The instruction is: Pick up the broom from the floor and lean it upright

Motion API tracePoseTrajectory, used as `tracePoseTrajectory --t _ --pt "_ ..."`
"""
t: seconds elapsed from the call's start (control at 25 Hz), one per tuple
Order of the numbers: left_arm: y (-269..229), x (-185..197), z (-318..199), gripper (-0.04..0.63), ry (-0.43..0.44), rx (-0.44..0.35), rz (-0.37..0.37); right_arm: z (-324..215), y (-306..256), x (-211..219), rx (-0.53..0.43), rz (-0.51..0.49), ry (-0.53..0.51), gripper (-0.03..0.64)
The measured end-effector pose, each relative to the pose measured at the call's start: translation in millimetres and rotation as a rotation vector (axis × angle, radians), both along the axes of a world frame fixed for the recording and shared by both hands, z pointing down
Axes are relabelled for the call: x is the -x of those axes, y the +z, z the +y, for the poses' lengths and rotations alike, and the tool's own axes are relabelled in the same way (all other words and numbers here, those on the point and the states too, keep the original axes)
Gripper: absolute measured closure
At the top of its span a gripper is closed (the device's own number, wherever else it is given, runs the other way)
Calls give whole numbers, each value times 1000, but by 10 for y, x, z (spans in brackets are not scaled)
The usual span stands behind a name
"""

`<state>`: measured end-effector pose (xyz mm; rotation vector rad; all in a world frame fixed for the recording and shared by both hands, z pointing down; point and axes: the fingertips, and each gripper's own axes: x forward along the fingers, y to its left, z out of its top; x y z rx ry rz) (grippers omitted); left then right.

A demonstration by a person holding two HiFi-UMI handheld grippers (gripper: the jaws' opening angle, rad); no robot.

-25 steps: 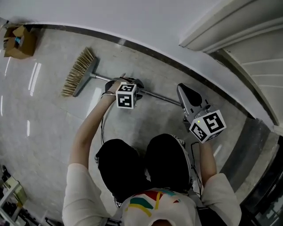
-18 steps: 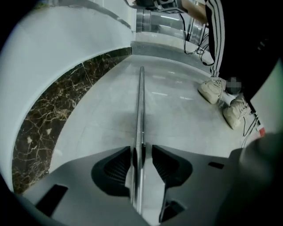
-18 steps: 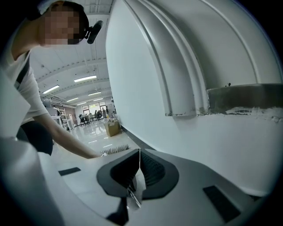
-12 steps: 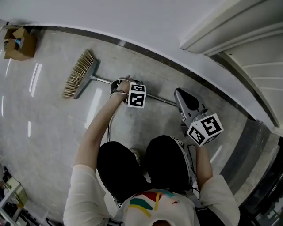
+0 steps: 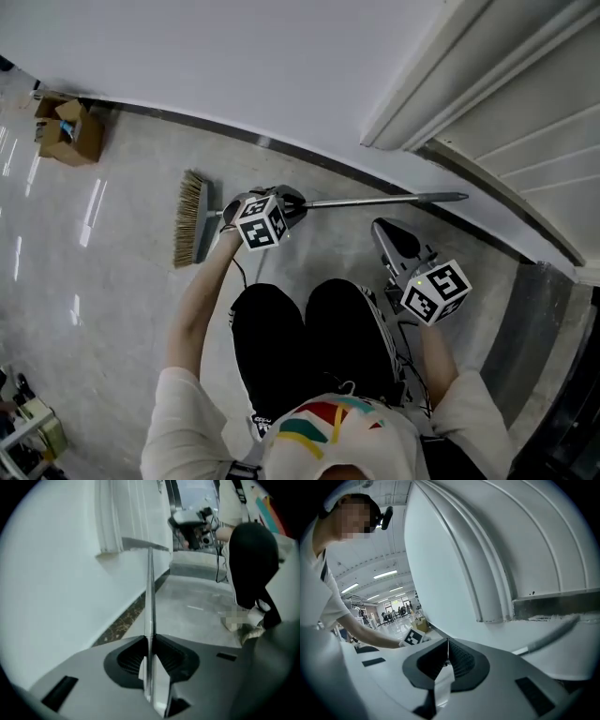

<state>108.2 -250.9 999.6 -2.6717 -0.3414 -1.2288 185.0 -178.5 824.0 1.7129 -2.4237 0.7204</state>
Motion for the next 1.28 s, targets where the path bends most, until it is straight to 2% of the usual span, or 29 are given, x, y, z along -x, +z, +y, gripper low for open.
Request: tracePoseTrajectory --t 0.2,0.36,0.48,0.64,0.88,0.96,1.08,1.28 --pt "-1025 164 -238 477 -138 -34 229 -177 -320 87 -63 -9 -20 603" --pt "-1602 398 -326 477 -218 -61 359 -318 -504 286 -100 18 -71 603" --pt "-1934 613 -462 477 -330 -60 466 -361 -620 417 -114 62 -96 603" --pt "-2214 994 -790 477 -547 -26 591 -344 -748 516 -128 107 -109 603" --pt "-2356 1721 -1490 477 -979 -21 763 -491 -854 638 -151 104 -154 603" --pt "-2362 1872 -1629 477 -1071 -15 814 -512 -852 634 -148 100 -153 603" --pt "-2376 1951 -1740 477 -1107 -17 847 -526 -819 647 -141 91 -150 603" --pt "-2385 1868 -1852 477 -1104 -48 843 -570 -776 688 -139 82 -161 603"
